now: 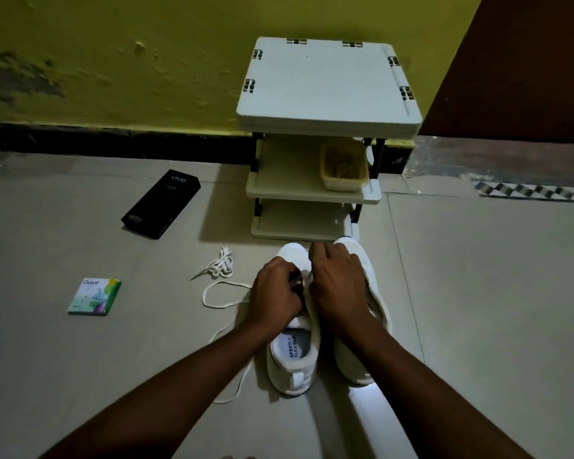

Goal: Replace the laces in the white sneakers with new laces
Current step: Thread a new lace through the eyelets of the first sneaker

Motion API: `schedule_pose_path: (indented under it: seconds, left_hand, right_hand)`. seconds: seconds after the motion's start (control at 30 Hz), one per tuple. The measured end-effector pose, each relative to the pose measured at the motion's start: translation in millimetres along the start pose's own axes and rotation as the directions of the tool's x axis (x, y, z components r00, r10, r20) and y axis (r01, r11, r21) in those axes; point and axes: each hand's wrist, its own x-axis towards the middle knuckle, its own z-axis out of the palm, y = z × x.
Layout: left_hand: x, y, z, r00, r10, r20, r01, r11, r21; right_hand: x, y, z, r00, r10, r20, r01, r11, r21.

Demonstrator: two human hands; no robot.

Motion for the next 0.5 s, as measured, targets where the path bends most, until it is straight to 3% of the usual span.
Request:
schedule_pose_path:
  seconds: [0.07, 0.1, 0.17, 0.2, 0.23, 0.27, 0.33, 0.4, 0.47, 0.5]
  left_hand:
    - [-1, -1, 2, 1.000, 0.005, -0.020, -0.004, 0.999, 0.037]
    - [-1, -2, 3, 1.000, 0.008, -0.031, -0.006, 0.999, 0.052]
    - [-1, -6, 5, 0.999, 0.014, -0.050, -0.013, 1.000, 0.028]
    - [-1, -8, 5, 0.998, 0.022, -0.054, -0.021, 1.000, 0.009]
    - [-1, -11, 5, 0.998, 0.036, -0.057, -0.036, 0.999, -0.002]
    - [0, -15, 5, 0.997, 0.057, -0.059, -0.058, 0.998, -0.007]
    - [2, -23, 3, 0.994, 0.091, -0.052, -0.093, 0.995, -0.027]
    - [5, -30, 1, 0.995, 0.095, -0.032, -0.097, 0.993, -0.069]
    - [7, -34, -1, 0.995, 0.095, -0.008, -0.095, 0.992, -0.088]
    - [7, -35, -1, 0.995, 0.103, -0.002, -0.103, 0.992, -0.080]
  right_hand:
    - [2, 6, -2, 0.981, 0.184, -0.060, -0.157, 0.938, 0.308]
    - [5, 8, -7, 0.942, 0.335, -0.010, -0.282, 0.808, 0.517]
    - [8, 12, -14, 0.824, 0.525, 0.213, -0.433, 0.342, 0.834]
    - [9, 15, -15, 0.786, 0.516, 0.342, -0.463, 0.124, 0.877]
    - [10, 20, -15, 0.790, 0.459, 0.406, -0.478, 0.045, 0.877]
    - [11, 24, -17, 0.829, 0.400, 0.390, -0.478, 0.146, 0.866]
    - [15, 32, -19, 0.919, 0.257, 0.299, -0.391, 0.499, 0.773]
    - [21, 36, -21, 0.950, 0.067, 0.305, -0.246, 0.764, 0.596]
    - [29, 35, -23, 0.888, -0.147, 0.436, 0.052, 0.973, 0.223]
    - [33, 34, -24, 0.825, -0.194, 0.531, 0.189, 0.980, 0.064]
